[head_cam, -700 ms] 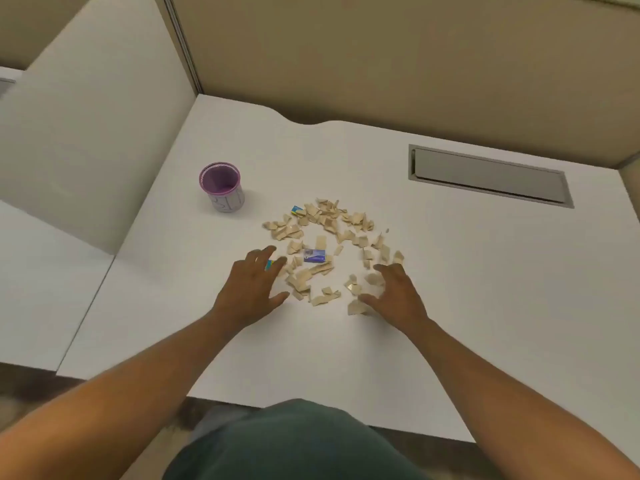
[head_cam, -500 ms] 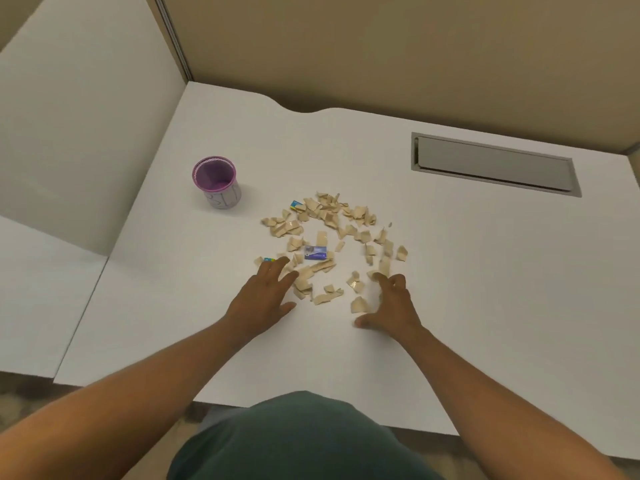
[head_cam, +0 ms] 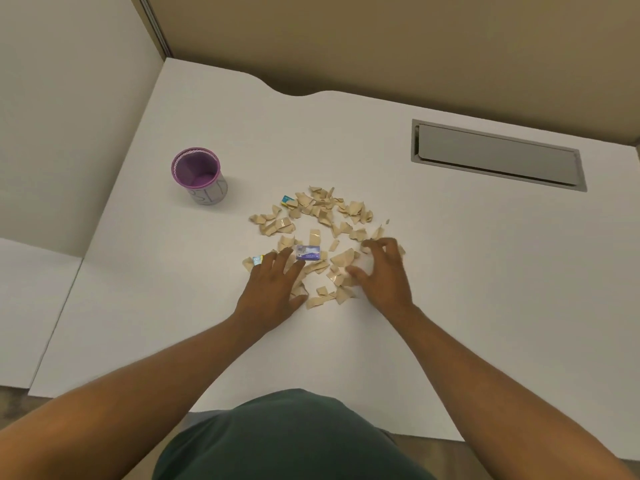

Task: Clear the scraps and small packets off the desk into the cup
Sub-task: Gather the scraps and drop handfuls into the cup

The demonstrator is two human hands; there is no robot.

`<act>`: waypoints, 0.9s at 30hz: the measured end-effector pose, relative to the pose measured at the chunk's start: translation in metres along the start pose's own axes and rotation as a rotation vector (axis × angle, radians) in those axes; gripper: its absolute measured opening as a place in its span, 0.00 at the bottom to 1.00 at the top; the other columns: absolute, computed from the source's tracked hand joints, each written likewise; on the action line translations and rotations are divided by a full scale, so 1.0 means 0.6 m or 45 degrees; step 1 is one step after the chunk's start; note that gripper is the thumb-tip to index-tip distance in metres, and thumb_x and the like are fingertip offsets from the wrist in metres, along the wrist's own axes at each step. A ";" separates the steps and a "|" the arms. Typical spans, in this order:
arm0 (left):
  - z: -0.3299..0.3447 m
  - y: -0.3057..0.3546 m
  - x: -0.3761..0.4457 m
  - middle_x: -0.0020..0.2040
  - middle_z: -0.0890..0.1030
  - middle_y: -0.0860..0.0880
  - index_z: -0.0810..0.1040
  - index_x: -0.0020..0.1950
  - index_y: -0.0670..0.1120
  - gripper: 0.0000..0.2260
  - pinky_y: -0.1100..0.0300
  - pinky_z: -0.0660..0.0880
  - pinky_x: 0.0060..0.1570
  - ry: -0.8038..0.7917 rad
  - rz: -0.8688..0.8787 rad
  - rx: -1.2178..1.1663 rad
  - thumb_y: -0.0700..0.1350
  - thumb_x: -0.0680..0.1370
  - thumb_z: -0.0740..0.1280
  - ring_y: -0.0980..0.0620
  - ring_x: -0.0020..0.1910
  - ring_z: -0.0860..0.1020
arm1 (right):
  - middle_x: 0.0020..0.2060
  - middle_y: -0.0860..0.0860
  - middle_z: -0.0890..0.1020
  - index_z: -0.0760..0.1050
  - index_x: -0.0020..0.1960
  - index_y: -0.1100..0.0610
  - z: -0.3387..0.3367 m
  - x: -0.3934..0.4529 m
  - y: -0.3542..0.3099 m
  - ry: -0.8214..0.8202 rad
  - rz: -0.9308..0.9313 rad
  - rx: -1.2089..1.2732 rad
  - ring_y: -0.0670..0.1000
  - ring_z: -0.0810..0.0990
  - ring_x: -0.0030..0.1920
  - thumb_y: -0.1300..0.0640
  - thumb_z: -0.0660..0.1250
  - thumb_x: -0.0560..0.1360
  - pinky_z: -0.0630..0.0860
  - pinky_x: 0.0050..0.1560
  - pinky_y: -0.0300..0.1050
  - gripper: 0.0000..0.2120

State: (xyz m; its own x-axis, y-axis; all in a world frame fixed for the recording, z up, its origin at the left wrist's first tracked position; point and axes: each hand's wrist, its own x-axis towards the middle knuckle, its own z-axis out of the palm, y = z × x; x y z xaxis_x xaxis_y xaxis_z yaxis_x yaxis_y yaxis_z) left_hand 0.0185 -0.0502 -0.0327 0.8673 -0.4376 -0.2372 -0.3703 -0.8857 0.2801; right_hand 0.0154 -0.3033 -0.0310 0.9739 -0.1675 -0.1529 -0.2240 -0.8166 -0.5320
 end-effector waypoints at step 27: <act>0.053 0.018 -0.021 0.86 0.50 0.40 0.53 0.86 0.52 0.31 0.43 0.67 0.73 -0.191 0.223 0.315 0.60 0.85 0.60 0.34 0.79 0.62 | 0.82 0.53 0.51 0.53 0.81 0.41 0.031 -0.033 -0.020 -0.477 -0.243 -0.682 0.62 0.61 0.73 0.38 0.70 0.75 0.75 0.64 0.55 0.41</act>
State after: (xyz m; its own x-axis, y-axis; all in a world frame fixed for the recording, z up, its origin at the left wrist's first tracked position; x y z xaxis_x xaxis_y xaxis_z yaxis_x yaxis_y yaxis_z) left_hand -0.0071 -0.0592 -0.0563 0.7314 -0.5882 -0.3451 -0.5949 -0.7977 0.0988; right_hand -0.0018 -0.2801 -0.0369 0.8949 0.1308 -0.4268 0.0934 -0.9898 -0.1074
